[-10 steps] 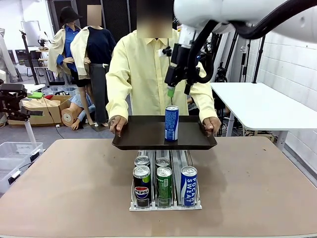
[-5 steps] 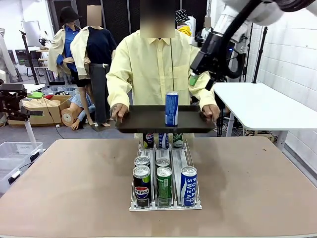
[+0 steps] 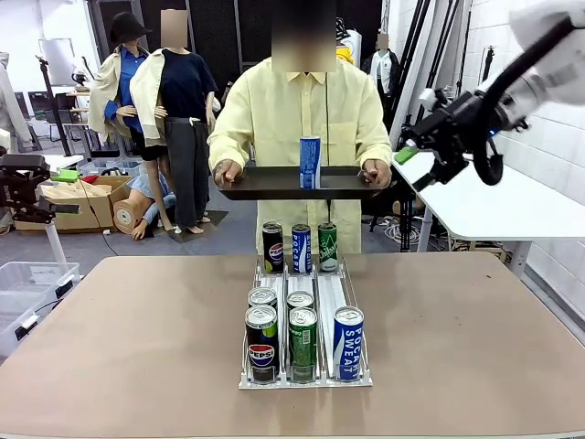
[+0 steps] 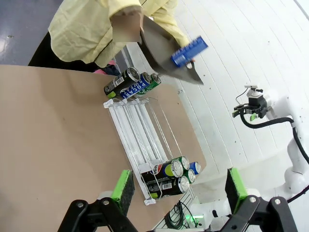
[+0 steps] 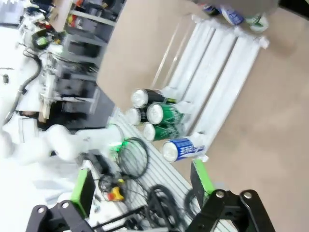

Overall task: Retrieve and hand over the desired beverage to the person.
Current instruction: Pick up another can of the same type that the person held from the Automatic Can Dispenser.

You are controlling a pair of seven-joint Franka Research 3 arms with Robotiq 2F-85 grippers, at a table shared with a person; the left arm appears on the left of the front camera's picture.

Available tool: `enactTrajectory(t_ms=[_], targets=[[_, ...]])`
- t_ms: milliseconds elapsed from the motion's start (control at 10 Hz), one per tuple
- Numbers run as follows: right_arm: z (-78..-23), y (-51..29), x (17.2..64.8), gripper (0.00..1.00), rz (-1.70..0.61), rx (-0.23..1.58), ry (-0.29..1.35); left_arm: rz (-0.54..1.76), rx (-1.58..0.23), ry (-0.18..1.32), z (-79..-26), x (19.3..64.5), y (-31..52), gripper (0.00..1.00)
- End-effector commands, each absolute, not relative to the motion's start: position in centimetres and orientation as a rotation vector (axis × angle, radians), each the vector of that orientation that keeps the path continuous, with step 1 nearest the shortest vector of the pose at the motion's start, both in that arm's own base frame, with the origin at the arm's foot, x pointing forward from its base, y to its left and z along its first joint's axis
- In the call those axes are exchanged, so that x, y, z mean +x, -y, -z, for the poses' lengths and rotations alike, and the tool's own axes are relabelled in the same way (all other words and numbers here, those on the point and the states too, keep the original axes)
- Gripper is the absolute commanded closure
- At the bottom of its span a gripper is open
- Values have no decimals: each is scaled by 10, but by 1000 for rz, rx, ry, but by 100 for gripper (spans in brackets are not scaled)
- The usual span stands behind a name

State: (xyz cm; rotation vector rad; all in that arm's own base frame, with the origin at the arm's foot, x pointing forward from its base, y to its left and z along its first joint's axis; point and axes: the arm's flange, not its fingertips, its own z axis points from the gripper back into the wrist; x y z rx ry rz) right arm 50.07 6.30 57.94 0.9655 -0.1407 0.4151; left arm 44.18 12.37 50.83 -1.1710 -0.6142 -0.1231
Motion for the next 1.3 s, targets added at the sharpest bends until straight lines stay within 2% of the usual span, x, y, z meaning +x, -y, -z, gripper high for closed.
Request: enactTrajectory(t_ms=[0, 300, 600, 1200], targets=[[-552, -43, 483, 0, -359, 1112, 154, 123, -1175, 620, -510, 441, -124, 0], [-502, -5, 466, 0, -205, 1253, 153, 123, -1175, 620, -510, 441, -124, 0], [-466, 17, 454, 0, -114, 1291, 154, 123, -1175, 620, -510, 441, -124, 0], [-462, 46, 452, 0, -119, 1292, 320, 123, -1175, 620, -510, 441, -124, 0]])
